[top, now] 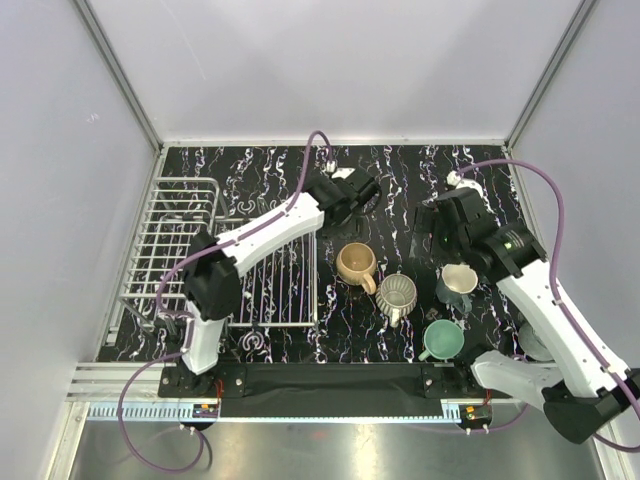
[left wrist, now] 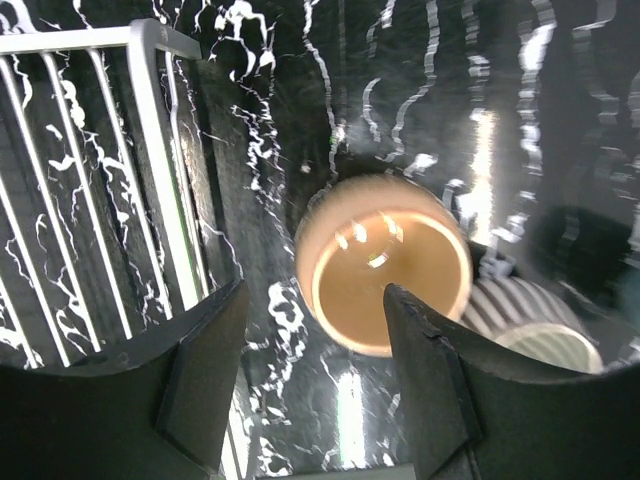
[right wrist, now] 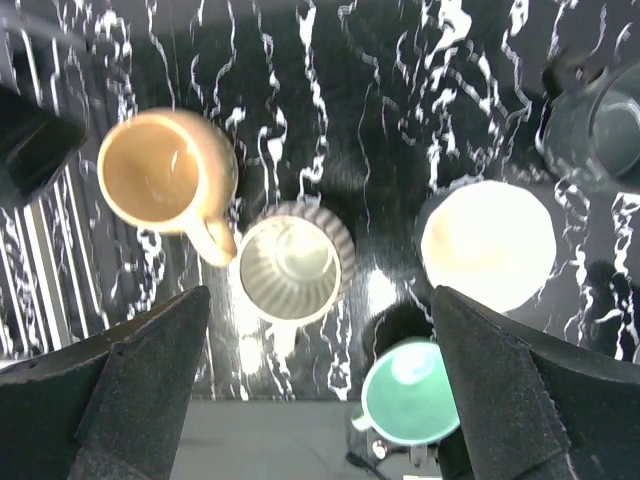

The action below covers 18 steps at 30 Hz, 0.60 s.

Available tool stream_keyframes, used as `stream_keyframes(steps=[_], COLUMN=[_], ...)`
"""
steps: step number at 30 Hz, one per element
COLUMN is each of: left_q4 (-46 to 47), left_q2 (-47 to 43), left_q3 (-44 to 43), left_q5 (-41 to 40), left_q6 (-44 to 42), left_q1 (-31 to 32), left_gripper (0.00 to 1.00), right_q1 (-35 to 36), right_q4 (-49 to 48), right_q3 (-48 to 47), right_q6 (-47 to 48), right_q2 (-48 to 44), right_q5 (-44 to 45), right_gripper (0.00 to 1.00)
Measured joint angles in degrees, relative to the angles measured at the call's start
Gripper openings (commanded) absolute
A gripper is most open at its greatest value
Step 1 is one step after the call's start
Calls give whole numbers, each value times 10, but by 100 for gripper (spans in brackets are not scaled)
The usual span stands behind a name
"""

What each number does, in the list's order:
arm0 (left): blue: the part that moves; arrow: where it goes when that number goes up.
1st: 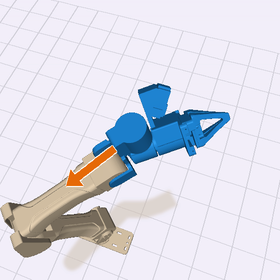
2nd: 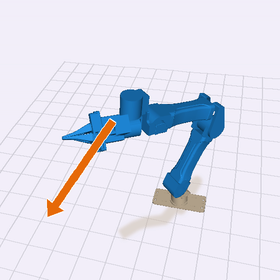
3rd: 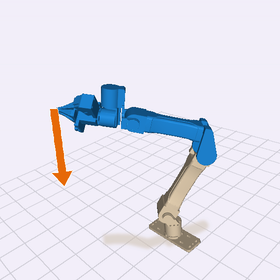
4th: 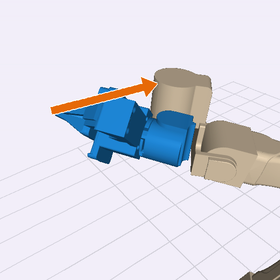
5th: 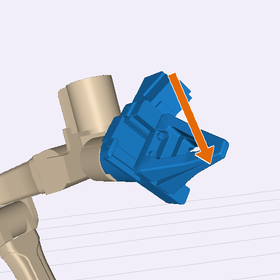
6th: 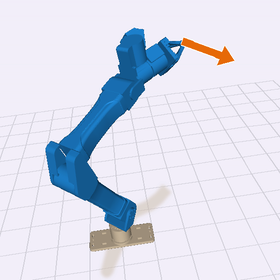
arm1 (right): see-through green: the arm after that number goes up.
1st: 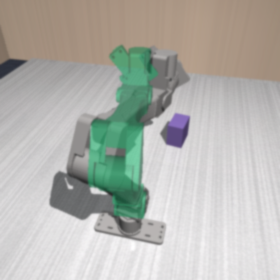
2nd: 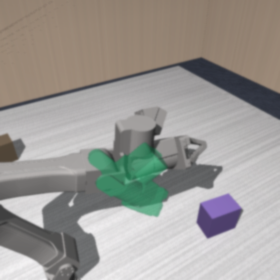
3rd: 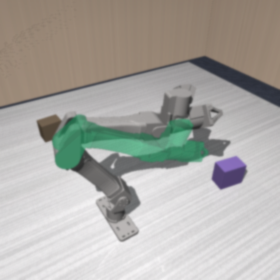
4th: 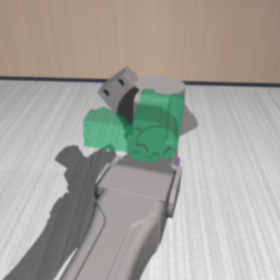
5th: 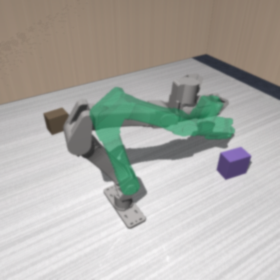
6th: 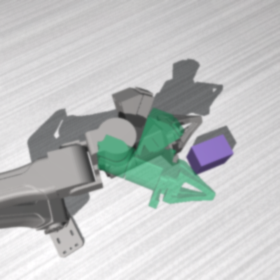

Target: Load the cups into the dish rack

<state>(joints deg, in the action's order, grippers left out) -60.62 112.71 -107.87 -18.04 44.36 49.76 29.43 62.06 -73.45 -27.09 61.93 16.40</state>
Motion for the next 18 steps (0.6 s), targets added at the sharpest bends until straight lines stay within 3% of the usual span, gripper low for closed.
stream_keyframes(steps=[6, 11, 18], left_q4=[-12, 1, 16], left_q2=[52, 54, 54], left_q3=[-10, 9, 47], left_q5=[5, 16, 29], left_q6=[-14, -14, -14], left_q1=[-7, -7, -1], left_gripper=[59, 53, 54], right_q1=[-5, -7, -7], right_q4=[10, 9, 8], right_q3=[20, 21, 32], right_q6=[5, 9, 9], right_q2=[-32, -34, -37], right_q5=[-28, -46, -71], right_gripper=[100, 100, 100])
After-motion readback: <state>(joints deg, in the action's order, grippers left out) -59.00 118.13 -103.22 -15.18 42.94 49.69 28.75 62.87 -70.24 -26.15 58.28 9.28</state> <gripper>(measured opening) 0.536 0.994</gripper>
